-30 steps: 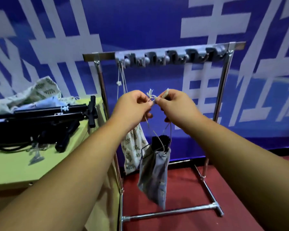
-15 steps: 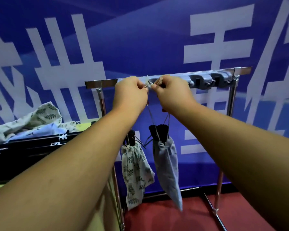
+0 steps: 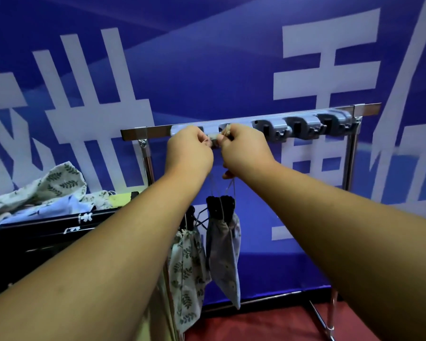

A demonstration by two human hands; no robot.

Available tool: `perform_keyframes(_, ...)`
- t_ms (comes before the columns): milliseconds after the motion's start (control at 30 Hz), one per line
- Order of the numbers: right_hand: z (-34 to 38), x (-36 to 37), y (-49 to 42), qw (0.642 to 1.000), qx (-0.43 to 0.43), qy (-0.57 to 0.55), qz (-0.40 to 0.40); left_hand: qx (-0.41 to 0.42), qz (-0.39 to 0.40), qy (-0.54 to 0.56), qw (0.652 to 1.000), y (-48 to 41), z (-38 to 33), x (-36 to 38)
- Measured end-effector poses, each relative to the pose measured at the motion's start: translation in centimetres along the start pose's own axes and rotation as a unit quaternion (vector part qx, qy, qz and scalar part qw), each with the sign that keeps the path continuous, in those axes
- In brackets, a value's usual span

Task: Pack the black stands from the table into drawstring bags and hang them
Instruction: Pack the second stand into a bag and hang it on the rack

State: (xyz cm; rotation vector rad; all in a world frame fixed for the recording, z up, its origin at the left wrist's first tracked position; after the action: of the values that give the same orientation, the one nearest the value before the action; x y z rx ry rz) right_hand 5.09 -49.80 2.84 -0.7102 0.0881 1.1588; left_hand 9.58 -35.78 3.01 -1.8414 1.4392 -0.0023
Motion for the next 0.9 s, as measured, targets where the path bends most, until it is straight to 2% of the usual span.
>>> perform_keyframes(100,0.9,-0.2,-0.1,1.0,-0.014,0.011,-0.01,0.019,-0.007,0.0,1.0,-0.6,-0.6,-0.3)
perform_keyframes(200,1.3,-0.1,-0.4,1.0,-0.004,0.025,-0.009,0.0,0.006,-0.004,1.0,-1.0,-0.6,-0.5)
perform_keyframes(367,-0.5,0.9,-0.6,0.998,0.021,0.058,0.013,-0.005,0.048,-0.093,0.994,-0.4,-0.2,0.4)
perform_keyframes(533,-1.5,1.4,0.1,0.998,0.005,0.065,0.016,0.001,0.07,-0.162,0.984,1.1,-0.6,0.5)
perform_keyframes(600,-1.2,1.4,0.4,0.994,-0.002,0.108,0.028,-0.009,0.097,-0.183,0.978,1.8,-0.4,0.5)
perform_keyframes(733,-0.5,0.9,2.2,0.971,0.022,0.227,0.067,-0.048,0.147,-0.128,0.98,3.6,0.6,-0.5)
perform_keyframes(900,1.2,0.8,4.9,0.968,0.042,0.222,0.106,-0.086,0.17,-0.078,0.979,6.6,-0.2,-4.1)
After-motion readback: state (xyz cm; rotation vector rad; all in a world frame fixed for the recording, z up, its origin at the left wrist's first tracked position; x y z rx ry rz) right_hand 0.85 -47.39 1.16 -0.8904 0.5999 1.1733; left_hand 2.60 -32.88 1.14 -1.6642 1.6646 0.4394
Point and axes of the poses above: each hand's wrist, its own y-axis away from the middle knuckle, its own x-axis out of the palm, z = x × y, the point moved 5 cm from there along -y, towards the middle knuckle, and after that the axes turned 3 degrees about z, right-handed, at the moved point
